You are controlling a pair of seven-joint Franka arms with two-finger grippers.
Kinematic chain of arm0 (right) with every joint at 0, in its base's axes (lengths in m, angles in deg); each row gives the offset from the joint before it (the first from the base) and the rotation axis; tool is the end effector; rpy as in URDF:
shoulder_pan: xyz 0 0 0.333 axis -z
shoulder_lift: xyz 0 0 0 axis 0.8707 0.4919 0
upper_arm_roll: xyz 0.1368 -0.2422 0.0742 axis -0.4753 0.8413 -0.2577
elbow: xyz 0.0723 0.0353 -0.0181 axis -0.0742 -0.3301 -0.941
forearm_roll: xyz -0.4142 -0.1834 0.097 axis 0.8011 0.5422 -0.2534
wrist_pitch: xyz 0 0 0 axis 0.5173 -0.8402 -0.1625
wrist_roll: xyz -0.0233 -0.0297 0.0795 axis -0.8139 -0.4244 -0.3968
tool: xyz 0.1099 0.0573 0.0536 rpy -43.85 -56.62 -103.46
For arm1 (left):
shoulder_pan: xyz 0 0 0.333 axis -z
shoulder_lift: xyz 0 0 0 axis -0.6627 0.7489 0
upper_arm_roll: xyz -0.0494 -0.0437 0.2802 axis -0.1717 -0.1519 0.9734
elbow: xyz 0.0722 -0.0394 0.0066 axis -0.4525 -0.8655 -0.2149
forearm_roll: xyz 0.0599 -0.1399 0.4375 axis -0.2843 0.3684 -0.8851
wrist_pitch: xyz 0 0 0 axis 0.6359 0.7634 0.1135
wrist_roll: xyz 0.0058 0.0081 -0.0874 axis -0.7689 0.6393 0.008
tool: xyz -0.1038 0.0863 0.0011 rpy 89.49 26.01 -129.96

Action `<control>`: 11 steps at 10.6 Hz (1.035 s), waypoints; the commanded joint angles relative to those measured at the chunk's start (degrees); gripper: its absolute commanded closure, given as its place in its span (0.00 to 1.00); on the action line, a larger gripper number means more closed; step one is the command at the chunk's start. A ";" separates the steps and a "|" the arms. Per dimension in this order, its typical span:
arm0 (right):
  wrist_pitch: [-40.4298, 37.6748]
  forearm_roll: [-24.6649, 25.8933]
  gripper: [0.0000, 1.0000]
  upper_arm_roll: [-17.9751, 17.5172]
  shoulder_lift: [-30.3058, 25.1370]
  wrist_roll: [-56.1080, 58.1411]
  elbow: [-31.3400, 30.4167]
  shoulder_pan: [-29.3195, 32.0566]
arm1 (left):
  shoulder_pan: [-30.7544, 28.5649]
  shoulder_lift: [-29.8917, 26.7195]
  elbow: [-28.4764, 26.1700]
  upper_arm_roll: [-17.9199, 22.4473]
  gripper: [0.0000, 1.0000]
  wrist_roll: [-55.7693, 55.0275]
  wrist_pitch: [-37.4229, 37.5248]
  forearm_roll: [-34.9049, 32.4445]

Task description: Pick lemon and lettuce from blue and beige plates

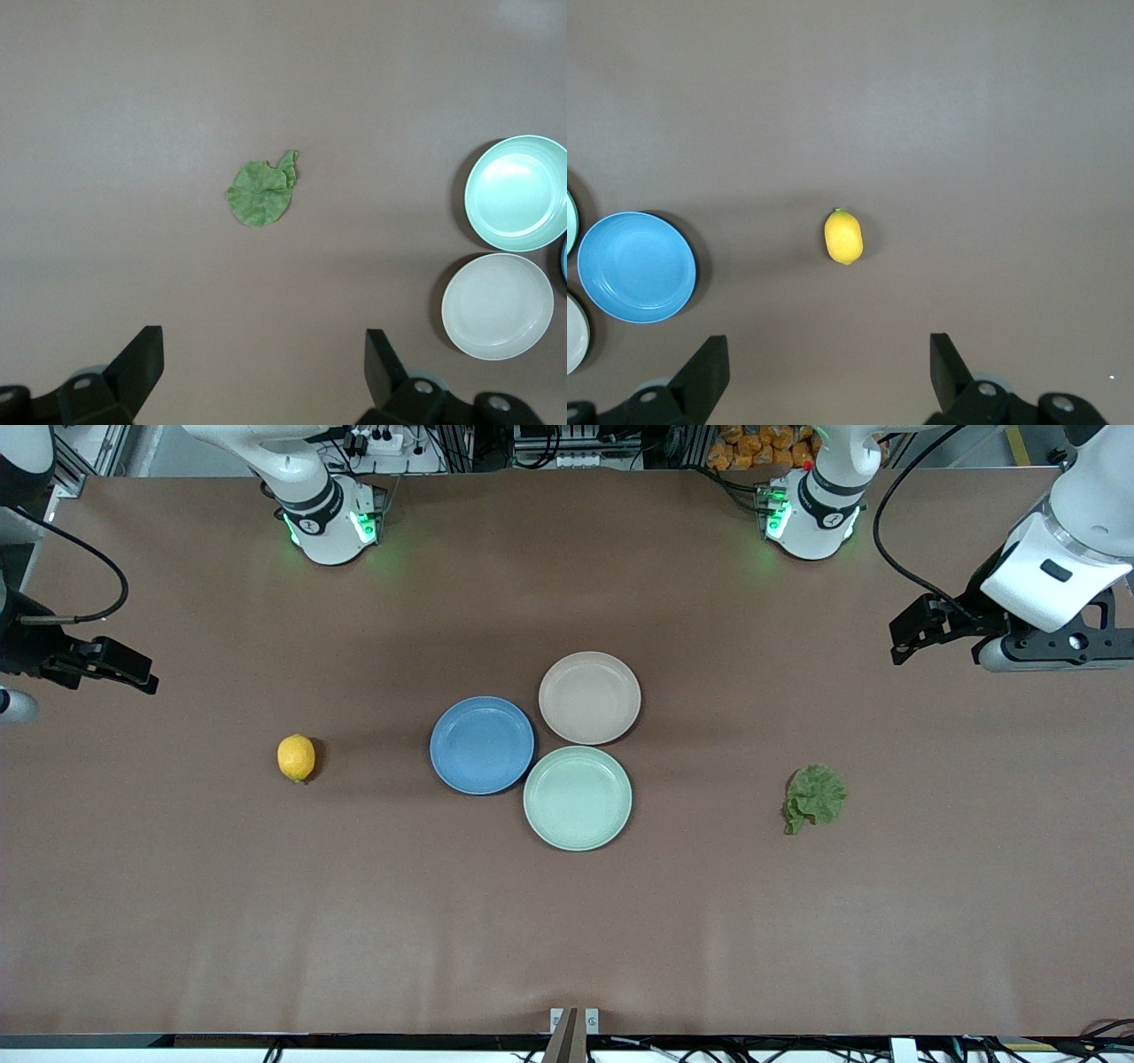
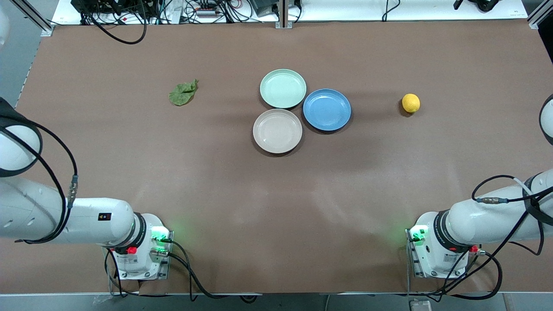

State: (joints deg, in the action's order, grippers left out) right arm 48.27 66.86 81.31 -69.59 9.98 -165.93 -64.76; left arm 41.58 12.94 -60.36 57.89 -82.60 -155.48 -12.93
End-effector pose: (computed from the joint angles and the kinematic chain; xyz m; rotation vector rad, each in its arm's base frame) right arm 0.6463 -0.0003 0.5595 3.1305 -0.1244 -0.0712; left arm 0.6162 -0.1301 0.5744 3.1260 0.0081 0.0590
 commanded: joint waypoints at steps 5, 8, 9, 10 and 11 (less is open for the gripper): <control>-0.37 -0.73 0.00 -0.21 0.32 -0.56 1.05 0.36 | -0.42 -0.12 0.67 -0.05 0.00 1.80 1.16 -0.72; 0.15 -0.81 0.00 -0.13 0.06 -0.48 0.61 0.27 | -0.42 -0.12 0.67 -0.04 0.00 1.72 1.16 -0.63; 0.24 -0.81 0.00 -0.12 -0.20 -0.47 0.43 0.27 | -0.42 -0.12 0.67 -0.05 0.00 1.72 1.24 -0.63; 1.20 -0.81 0.00 -0.12 -1.25 -0.39 -1.22 0.27 | -0.42 -0.12 0.67 -0.05 0.00 1.72 1.16 -0.63; 2.95 -0.81 0.00 -0.12 -2.92 -0.39 -3.85 0.27 | -0.42 -0.12 0.67 -0.05 0.00 1.72 1.16 -0.72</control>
State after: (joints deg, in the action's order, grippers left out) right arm 49.14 66.83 81.31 -69.72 9.98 -166.11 -64.76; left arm 41.45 12.94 -60.36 57.98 -82.60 -155.48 -12.93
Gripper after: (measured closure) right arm 0.000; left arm 0.000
